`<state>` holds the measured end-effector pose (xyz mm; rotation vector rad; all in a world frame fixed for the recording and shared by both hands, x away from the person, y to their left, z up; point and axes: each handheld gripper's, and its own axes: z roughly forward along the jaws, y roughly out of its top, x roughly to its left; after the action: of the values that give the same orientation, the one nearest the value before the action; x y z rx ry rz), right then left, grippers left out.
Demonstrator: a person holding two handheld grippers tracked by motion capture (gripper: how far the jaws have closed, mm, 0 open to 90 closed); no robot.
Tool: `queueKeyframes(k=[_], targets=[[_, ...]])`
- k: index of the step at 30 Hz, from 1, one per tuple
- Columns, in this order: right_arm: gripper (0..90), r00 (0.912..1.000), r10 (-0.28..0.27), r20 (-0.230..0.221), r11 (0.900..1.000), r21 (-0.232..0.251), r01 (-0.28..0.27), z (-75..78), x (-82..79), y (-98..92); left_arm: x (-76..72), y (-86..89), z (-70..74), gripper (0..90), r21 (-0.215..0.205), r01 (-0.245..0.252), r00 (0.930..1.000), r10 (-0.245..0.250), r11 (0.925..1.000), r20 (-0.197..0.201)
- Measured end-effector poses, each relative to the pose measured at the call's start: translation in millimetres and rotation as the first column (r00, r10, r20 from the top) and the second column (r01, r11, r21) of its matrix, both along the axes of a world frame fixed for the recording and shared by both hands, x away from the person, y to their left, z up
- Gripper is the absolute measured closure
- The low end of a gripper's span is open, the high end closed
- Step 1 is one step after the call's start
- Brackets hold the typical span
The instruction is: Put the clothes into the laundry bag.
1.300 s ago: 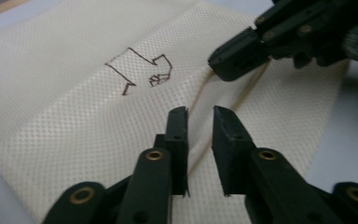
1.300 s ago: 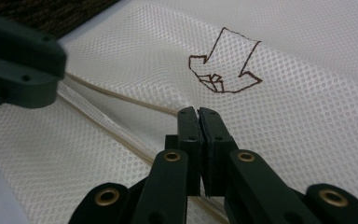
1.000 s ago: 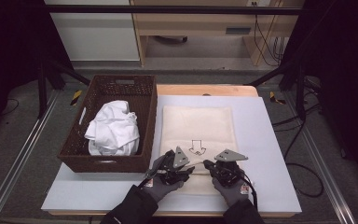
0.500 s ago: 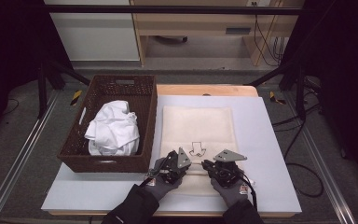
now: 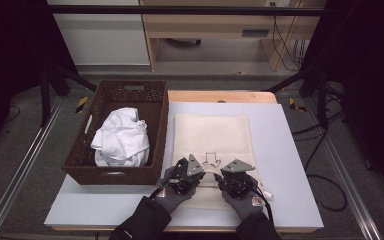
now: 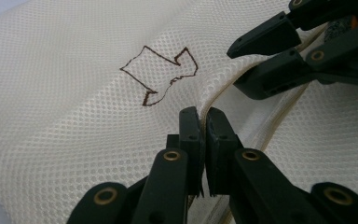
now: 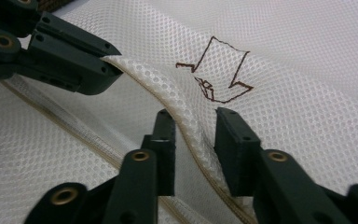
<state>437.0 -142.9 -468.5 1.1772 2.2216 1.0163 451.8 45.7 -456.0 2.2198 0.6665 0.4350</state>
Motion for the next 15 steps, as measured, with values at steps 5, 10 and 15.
queueKeyframes(k=[5, 10, 15], targets=[[86.4, 1.0000, 0.000, -0.004, 1.000, 0.008, 0.000, 0.3, 2.3, 0.3, -2.4, 0.0, 0.1, 81.6, -0.015, 0.014, 0.9999, -0.014, 0.9998, -0.001], [87.6, 0.9998, -0.004, -0.019, 1.000, 0.027, 0.004, 1.8, 3.2, -2.6, -11.4, 11.4, 12.6, 71.3, -0.089, 0.021, 0.9997, -0.022, 0.9958, -0.012], [87.6, 0.9997, -0.013, -0.022, 0.998, 0.056, 0.014, 4.3, 1.7, -3.3, -29.9, 26.6, 17.6, 83.0, -0.075, 0.044, 0.9990, -0.044, 0.9962, 0.004]])
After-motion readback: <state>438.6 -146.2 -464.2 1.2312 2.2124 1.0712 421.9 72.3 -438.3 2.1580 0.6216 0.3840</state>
